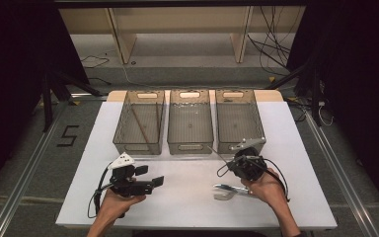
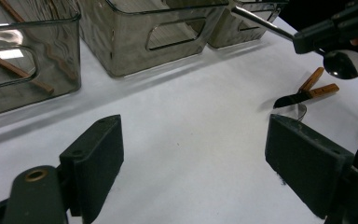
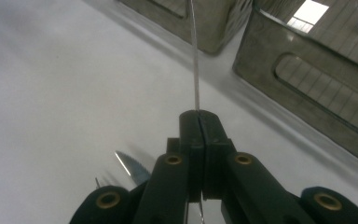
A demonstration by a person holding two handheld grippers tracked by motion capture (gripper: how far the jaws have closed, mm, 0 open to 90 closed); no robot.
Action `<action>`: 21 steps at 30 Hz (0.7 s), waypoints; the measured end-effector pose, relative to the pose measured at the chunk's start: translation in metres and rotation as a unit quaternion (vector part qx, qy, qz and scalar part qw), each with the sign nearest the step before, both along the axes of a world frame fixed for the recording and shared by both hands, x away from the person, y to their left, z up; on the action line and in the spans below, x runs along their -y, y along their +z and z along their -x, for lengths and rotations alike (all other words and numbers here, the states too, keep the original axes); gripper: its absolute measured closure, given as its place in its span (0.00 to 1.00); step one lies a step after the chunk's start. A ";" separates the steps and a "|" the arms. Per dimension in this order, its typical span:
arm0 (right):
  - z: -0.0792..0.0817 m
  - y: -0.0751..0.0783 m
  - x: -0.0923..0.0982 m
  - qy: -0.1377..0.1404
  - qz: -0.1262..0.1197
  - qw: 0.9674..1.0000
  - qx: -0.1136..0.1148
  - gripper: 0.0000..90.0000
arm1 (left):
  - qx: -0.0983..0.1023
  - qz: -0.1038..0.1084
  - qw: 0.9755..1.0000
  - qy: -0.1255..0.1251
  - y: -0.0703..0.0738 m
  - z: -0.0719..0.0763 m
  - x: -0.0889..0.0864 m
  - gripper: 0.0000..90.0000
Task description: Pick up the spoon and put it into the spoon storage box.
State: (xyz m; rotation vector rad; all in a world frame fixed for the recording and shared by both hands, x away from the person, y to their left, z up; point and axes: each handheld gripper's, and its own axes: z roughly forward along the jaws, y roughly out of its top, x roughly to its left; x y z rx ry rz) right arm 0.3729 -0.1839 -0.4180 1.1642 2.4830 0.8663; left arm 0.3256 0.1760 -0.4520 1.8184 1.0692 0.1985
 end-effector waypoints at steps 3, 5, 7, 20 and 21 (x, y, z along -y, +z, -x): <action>-0.005 0.003 -0.003 -0.002 -0.008 1.000 0.004 1.00 | 0.008 0.000 1.000 -0.002 -0.003 0.003 -0.001 0.21; -0.009 0.005 -0.005 -0.003 -0.015 1.000 0.007 1.00 | 0.013 -0.001 1.000 -0.003 -0.005 0.005 -0.002 0.21; -0.013 0.008 -0.007 -0.003 -0.021 1.000 0.010 1.00 | 0.019 -0.001 1.000 0.000 -0.007 0.007 -0.004 0.21; -0.040 0.024 -0.026 -0.005 -0.032 0.999 0.020 1.00 | 0.037 0.013 0.999 0.024 -0.018 0.015 -0.022 0.21; -0.041 0.025 -0.027 -0.005 -0.032 0.999 0.020 1.00 | 0.038 0.015 0.999 0.024 -0.018 0.015 -0.022 0.21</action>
